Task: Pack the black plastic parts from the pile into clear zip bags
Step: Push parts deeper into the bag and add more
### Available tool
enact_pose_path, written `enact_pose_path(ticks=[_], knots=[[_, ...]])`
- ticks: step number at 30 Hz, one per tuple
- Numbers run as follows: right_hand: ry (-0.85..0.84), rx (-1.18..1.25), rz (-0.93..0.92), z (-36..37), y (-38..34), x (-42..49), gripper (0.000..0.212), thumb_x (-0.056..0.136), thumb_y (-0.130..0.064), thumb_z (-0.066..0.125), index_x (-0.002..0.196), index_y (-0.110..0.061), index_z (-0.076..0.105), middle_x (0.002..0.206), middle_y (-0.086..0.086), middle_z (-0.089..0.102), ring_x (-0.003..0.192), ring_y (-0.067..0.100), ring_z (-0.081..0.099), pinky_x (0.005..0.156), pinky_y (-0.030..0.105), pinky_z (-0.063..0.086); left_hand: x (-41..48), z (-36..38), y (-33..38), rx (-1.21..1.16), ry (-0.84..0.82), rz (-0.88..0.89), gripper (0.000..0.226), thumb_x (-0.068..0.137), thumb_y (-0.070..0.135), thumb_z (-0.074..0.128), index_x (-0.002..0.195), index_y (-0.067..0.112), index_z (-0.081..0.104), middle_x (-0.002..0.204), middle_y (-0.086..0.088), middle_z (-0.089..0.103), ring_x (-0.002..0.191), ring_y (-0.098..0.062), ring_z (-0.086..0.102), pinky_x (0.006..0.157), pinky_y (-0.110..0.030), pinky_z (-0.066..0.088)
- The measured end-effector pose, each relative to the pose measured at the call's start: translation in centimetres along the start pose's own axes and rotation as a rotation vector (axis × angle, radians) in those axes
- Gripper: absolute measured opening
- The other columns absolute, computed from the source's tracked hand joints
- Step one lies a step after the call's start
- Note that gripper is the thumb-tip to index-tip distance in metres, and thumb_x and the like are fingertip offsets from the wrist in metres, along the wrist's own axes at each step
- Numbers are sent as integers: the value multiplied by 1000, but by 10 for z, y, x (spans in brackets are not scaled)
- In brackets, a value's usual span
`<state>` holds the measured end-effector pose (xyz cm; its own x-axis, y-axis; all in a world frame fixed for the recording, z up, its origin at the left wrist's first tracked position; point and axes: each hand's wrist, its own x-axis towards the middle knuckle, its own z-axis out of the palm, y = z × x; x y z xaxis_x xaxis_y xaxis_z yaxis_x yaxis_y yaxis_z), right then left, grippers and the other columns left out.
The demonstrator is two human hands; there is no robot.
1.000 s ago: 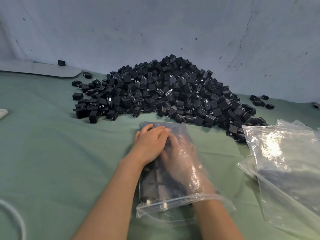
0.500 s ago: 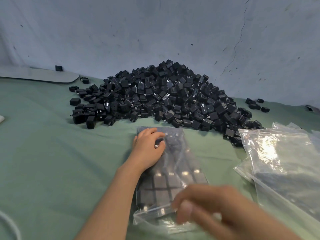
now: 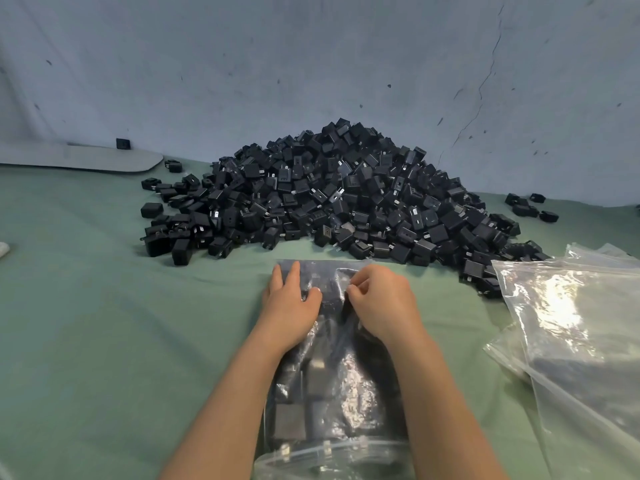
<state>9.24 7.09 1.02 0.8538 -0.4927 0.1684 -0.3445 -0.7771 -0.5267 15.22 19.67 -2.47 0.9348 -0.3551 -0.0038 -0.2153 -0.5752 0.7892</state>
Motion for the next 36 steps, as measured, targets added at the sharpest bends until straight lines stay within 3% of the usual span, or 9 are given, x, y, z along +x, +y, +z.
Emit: enact_pose_path(ticks=[2, 6, 10, 14, 17, 21, 25, 32, 36], knots=[[-7, 64, -8, 0, 4, -1, 14, 91, -22, 54, 96, -21, 67, 92, 0, 70, 91, 22, 62, 74, 27, 47, 0, 0, 0, 2, -8, -5, 64, 97, 35, 40, 152, 22, 9, 160, -4, -8, 143, -28, 19, 117, -43, 16], [-72, 143, -57, -1, 8, -3, 27, 90, -28, 61, 116, -18, 63, 85, -7, 56, 85, 15, 54, 73, 22, 38, -3, -1, 1, -10, 10, 9, 63, 98, 34, 41, 152, 22, 11, 160, -3, -6, 147, -21, 1, 118, -38, 10], [-80, 134, -90, 1, 7, -3, 37, 89, -24, 64, 125, -17, 57, 93, -5, 53, 89, 15, 50, 77, 23, 38, -3, -1, 1, -12, 15, 10, 63, 97, 34, 41, 152, 22, 12, 160, -2, -5, 147, -20, 1, 118, -37, 10], [-65, 147, -97, 2, 7, -3, 33, 88, -16, 60, 121, -18, 57, 95, -4, 56, 92, 17, 54, 78, 25, 42, -2, -1, 0, -19, 15, 5, 64, 97, 33, 42, 152, 21, 12, 160, -3, -5, 145, -24, 12, 118, -41, 15], [-65, 240, -41, 0, 7, -3, 31, 86, -9, 57, 116, -16, 60, 85, -8, 54, 86, 15, 54, 76, 26, 44, -2, -1, 1, -12, 20, 11, 65, 97, 34, 43, 152, 21, 12, 160, -2, -4, 147, -21, 2, 119, -39, 11], [-52, 129, 24, -2, 8, -4, 20, 85, -13, 57, 99, -4, 66, 93, 10, 67, 92, 28, 61, 77, 33, 49, -3, -1, 1, -14, 7, 17, 65, 97, 34, 43, 152, 21, 11, 160, 0, -4, 147, -19, -1, 119, -40, 10], [-74, 50, 19, -1, 10, -4, 24, 86, -18, 57, 77, 4, 62, 73, 20, 59, 69, 27, 50, 62, 32, 44, -3, -1, 1, -10, 10, 10, 65, 97, 34, 42, 152, 22, 10, 160, 0, -5, 147, -19, -1, 119, -40, 10], [-12, 101, -51, 2, 10, -2, 15, 91, -25, 61, 96, -13, 68, 88, 0, 64, 91, 21, 60, 77, 29, 47, -1, -2, -1, -33, 48, 28, 66, 95, 34, 49, 151, 19, 17, 160, -1, 3, 146, -17, 6, 118, -35, 13], [-80, 159, -22, 1, 11, -2, 20, 90, -21, 63, 109, -16, 61, 96, -1, 60, 97, 20, 59, 84, 30, 48, -3, -1, 1, -49, 50, 15, 72, 95, 38, 46, 152, 18, 7, 160, 0, 0, 145, -21, 13, 117, -41, 18]])
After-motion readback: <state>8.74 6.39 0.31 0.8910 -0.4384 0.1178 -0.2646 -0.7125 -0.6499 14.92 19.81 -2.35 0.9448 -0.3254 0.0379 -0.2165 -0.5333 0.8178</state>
